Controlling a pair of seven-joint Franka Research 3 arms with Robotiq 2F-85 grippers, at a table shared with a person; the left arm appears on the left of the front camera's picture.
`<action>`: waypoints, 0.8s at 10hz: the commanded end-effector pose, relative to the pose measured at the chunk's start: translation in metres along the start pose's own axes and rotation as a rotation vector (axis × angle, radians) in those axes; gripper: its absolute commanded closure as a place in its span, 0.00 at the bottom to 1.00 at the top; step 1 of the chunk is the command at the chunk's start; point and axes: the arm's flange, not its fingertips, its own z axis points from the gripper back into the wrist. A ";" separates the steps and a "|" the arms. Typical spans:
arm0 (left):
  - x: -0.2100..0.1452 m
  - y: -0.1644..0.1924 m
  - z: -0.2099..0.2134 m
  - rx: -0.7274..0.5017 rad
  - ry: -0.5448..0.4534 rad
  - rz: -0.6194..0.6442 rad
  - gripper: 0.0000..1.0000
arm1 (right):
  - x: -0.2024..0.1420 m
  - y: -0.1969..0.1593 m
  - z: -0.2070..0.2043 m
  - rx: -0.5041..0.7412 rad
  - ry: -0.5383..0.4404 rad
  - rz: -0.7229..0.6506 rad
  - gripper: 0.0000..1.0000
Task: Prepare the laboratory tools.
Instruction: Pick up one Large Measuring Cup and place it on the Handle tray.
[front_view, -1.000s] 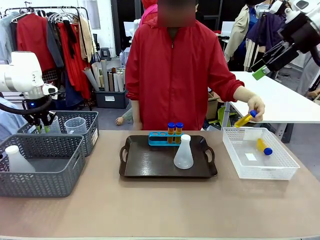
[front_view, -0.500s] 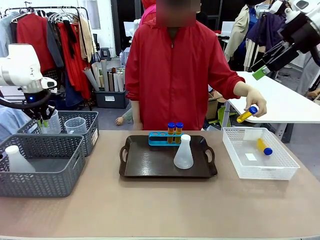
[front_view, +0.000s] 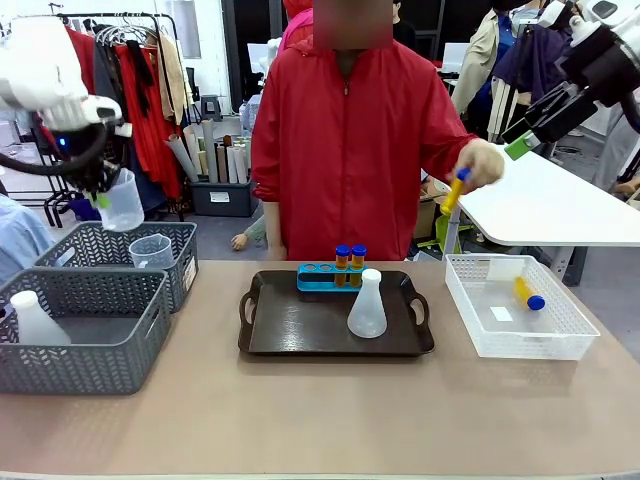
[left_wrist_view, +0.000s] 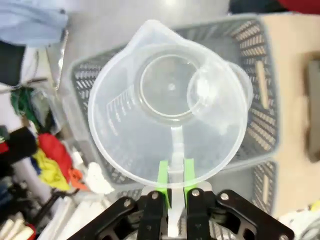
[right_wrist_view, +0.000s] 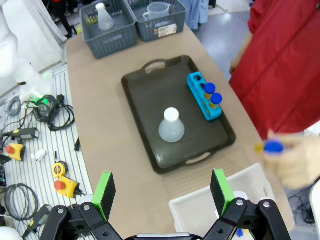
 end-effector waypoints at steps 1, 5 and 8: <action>0.007 0.005 0.049 -0.031 -0.048 -0.139 1.00 | 0.001 0.001 0.000 0.002 -0.007 0.011 0.00; 0.009 -0.007 0.133 -0.015 -0.074 -0.393 1.00 | 0.001 0.001 0.000 0.002 -0.007 0.011 0.00; 0.009 -0.007 0.166 -0.006 -0.082 -0.479 1.00 | 0.001 0.001 0.000 0.002 -0.007 0.011 0.00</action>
